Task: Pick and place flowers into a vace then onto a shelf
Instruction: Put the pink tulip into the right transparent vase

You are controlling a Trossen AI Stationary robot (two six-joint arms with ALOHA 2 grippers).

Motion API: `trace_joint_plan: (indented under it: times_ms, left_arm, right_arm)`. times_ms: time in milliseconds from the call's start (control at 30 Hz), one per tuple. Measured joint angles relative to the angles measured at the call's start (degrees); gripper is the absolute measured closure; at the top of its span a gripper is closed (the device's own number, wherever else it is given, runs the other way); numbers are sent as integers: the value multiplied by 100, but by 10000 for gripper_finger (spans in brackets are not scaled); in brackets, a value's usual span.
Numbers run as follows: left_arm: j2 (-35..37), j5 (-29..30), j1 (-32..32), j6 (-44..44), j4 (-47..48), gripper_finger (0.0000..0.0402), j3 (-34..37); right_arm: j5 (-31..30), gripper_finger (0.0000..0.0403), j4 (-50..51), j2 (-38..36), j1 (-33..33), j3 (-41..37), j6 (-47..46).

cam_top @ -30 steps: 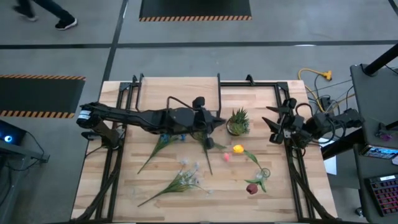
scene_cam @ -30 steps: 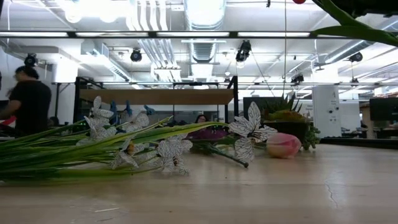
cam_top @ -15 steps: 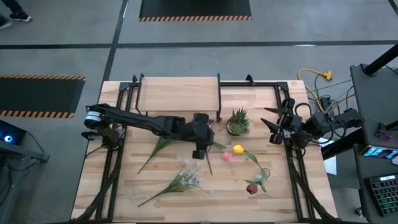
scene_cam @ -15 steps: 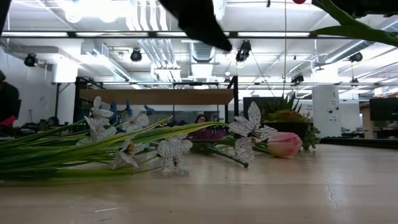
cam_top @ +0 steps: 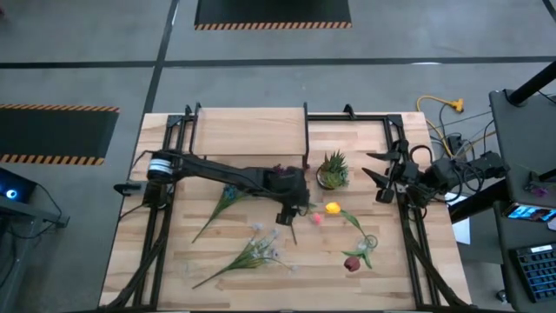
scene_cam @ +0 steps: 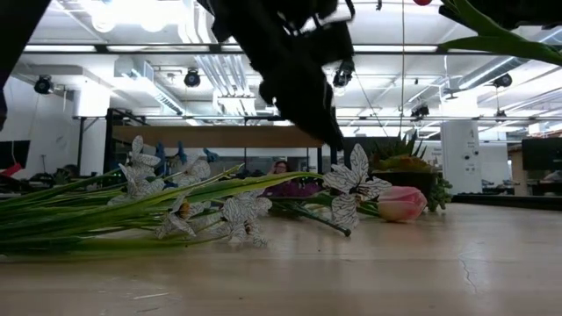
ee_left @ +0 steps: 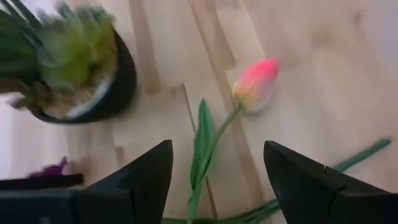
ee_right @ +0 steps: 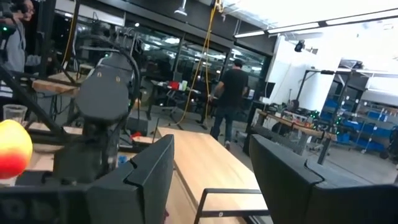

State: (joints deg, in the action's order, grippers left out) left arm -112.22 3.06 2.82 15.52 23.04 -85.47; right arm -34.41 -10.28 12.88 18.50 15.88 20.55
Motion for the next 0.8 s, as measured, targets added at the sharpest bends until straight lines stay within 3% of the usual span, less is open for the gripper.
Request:
trace_joint_plan:
  times_ms: [800]
  left_arm:
    - [-920,-148,-257,50,-112,178,-79]
  right_arm:
    - [38,202,112,-2,-2,-4,-1]
